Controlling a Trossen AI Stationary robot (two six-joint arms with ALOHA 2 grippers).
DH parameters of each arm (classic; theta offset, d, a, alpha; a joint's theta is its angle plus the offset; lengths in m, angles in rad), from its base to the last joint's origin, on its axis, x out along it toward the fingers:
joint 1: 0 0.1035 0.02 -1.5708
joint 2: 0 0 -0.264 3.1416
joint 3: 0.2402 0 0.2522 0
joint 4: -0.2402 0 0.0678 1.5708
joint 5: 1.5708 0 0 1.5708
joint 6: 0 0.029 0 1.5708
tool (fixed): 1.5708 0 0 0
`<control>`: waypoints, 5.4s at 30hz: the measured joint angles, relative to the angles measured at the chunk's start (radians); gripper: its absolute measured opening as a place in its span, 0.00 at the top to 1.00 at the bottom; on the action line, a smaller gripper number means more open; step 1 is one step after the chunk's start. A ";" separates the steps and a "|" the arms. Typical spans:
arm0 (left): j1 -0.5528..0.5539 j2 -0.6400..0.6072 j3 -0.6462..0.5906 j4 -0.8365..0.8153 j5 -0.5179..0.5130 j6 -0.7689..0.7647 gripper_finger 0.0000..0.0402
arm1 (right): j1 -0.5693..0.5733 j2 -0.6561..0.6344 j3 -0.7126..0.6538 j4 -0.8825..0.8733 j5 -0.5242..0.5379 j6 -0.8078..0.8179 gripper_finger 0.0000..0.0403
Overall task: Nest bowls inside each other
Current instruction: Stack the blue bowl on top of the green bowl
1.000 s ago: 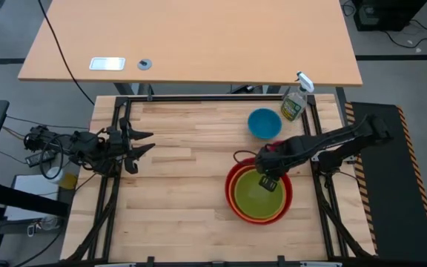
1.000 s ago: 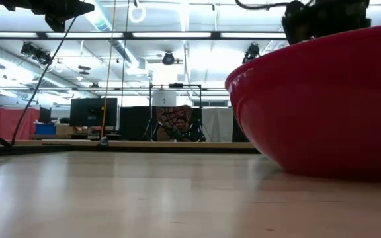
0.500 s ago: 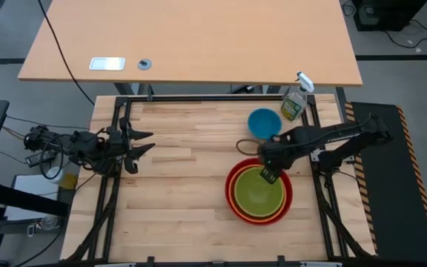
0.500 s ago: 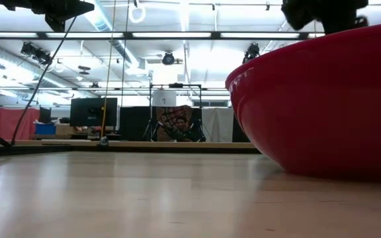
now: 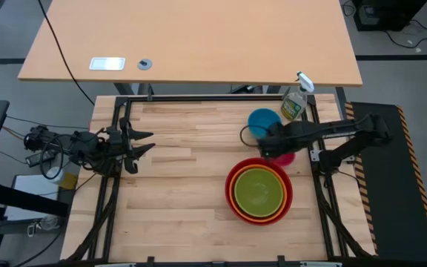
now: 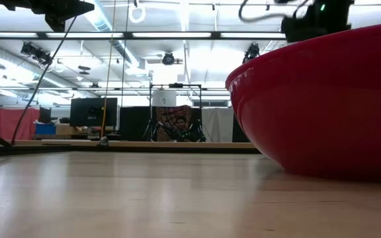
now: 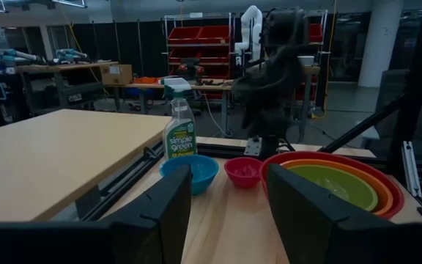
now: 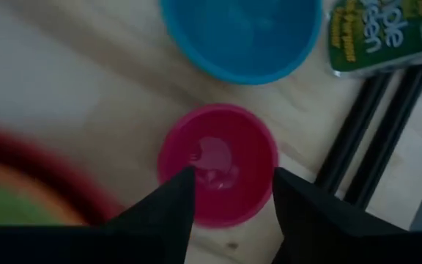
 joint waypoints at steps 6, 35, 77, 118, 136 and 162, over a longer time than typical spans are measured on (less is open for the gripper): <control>0.000 0.000 0.000 0.003 0.000 -0.011 0.55 | -0.172 -0.002 -0.092 0.123 0.039 0.042 0.57; 0.000 0.000 0.000 -0.013 0.000 -0.014 0.55 | -0.542 0.004 -0.482 0.751 0.084 -0.081 0.56; 0.001 0.000 0.000 0.073 -0.124 0.379 0.55 | -0.536 0.013 -0.483 1.106 -0.162 -0.528 0.92; 0.767 0.999 0.049 0.668 0.862 -0.186 0.55 | -0.539 0.013 -0.408 1.070 -0.123 -0.675 0.79; 0.746 1.450 0.513 0.382 0.896 -0.336 0.55 | -0.138 -0.055 -0.284 0.829 0.313 -0.440 0.73; 0.773 1.707 0.792 0.280 0.879 -0.241 0.37 | -0.134 -0.268 -0.536 0.877 0.272 -0.319 0.73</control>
